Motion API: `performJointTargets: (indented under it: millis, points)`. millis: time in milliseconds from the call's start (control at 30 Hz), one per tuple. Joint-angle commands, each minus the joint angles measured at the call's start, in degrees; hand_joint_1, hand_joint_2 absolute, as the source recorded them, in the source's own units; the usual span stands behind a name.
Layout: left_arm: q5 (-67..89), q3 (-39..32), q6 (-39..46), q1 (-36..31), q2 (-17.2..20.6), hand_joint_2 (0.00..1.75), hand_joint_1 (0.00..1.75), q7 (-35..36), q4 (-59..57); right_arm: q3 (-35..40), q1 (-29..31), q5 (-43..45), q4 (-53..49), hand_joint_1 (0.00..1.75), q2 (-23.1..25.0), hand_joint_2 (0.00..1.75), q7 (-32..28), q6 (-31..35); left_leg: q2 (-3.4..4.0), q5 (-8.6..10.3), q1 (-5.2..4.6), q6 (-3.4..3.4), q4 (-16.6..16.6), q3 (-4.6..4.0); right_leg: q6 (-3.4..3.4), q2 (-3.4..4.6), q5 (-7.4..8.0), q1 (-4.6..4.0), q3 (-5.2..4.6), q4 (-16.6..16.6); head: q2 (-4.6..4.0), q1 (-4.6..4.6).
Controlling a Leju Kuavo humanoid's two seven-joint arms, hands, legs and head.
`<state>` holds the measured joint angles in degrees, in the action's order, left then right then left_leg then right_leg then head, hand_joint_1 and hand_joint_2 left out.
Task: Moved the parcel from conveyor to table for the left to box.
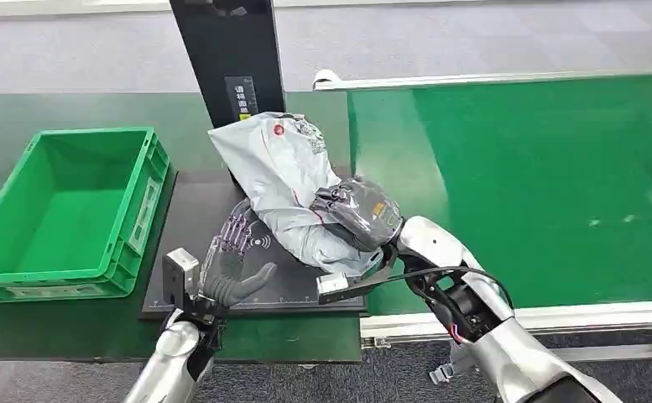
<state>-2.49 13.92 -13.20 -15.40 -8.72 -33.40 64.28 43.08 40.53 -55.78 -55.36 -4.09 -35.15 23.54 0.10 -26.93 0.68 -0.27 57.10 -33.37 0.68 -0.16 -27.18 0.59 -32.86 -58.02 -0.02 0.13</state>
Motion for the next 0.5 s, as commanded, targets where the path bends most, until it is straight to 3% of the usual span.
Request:
performJointTargets:
  millis: [33,133,233,367,400,500]
  points:
    - [-0.3,-0.3,0.7,-2.3,0.4,1.75,0.00,0.4,-3.7,6.9,3.0,1.8,1.5,1.75,1.6,1.75,-2.5,-2.4,0.07,0.00,-0.04,0.03,0.0,0.05,-0.02,0.08,0.02,0.03,0.02,0.0,0.00,0.00]
    - [-1.7,-1.7,1.7,-2.7,0.5,1.75,0.00,1.0,-4.4,12.8,1.8,3.5,-3.1,1.75,3.5,1.75,-3.4,-4.6,0.24,-0.02,-0.03,0.01,-0.1,0.09,-0.04,0.24,0.04,0.02,0.01,0.0,0.00,0.00]
    - [-2.3,-1.3,1.4,-3.4,0.7,1.75,0.00,0.8,-5.9,18.1,1.9,5.5,-4.4,1.75,3.2,1.75,1.8,-10.7,0.21,-0.03,0.00,-0.01,-0.1,0.10,-0.06,0.21,0.02,-0.01,0.03,0.0,0.02,0.00]
    - [-2.3,0.0,1.3,-4.8,0.4,1.75,0.00,-0.2,-8.7,21.7,4.9,3.4,7.9,1.75,4.1,1.75,6.0,-13.6,0.05,0.01,0.00,0.01,-0.1,0.10,-0.03,0.06,0.01,0.00,0.07,0.0,0.02,-0.02]
    - [-2.4,0.3,1.0,-4.4,0.2,1.75,0.00,-0.4,-8.6,21.8,5.8,5.4,13.3,1.75,4.4,1.75,8.3,-19.6,-0.01,0.05,-0.01,0.02,-0.1,0.13,-0.03,0.01,0.03,0.00,0.12,0.1,0.02,0.00]
    - [-2.7,0.6,1.2,-2.6,0.5,1.75,0.00,-0.5,-7.2,20.8,6.0,8.4,19.1,1.75,4.0,1.75,4.3,-18.7,-0.03,0.06,0.02,0.04,-0.1,0.17,-0.02,-0.03,0.05,-0.03,0.20,0.2,0.00,0.00]
